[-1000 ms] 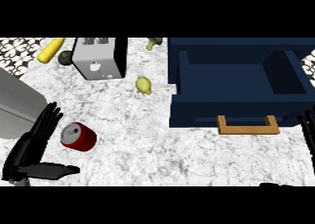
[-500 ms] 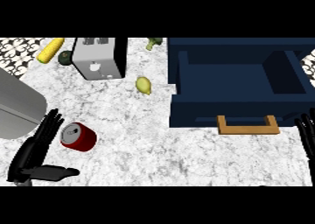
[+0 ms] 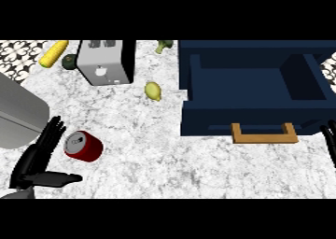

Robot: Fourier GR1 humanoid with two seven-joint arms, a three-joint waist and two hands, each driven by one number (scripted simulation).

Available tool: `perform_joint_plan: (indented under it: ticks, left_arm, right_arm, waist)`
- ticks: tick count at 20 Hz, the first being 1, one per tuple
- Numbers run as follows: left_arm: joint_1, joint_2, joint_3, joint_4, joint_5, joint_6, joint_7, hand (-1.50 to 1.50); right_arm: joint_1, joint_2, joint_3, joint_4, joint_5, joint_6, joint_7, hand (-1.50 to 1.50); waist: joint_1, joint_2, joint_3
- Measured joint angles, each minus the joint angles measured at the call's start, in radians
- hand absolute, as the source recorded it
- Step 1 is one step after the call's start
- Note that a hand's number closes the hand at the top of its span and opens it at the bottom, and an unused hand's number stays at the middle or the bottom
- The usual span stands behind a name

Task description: Pick up the can, place it into the drawer and close the drawer

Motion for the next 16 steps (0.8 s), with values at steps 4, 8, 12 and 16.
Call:
perform_joint_plan:
  ticks: [4, 8, 12, 16]
  left_arm:
    - [-0.025, 0.007, 0.000, 0.084, -0.009, 0.007, -0.047, -1.50]
    - [-0.042, 0.004, -0.010, 0.112, -0.013, 0.017, -0.069, -1.50]
    - [-0.069, 0.017, -0.011, 0.134, -0.005, 0.012, -0.064, -1.50]
    - [-0.115, 0.012, -0.016, 0.223, -0.023, 0.043, -0.106, -1.50]
  right_arm:
    - [0.003, 0.013, 0.010, -0.022, 0.015, -0.006, 0.014, -1.50]
    - [-0.006, 0.015, 0.011, -0.024, 0.017, -0.016, 0.025, -1.50]
    - [0.003, 0.003, -0.011, -0.046, -0.012, 0.005, 0.041, -1.50]
    - [-0.005, 0.006, -0.016, -0.041, -0.006, 0.006, 0.041, -1.50]
  waist:
    - [0.000, 0.000, 0.000]
    - [0.001, 0.000, 0.000]
    - [0.000, 0.000, 0.000]
    - [-0.001, 0.000, 0.000]
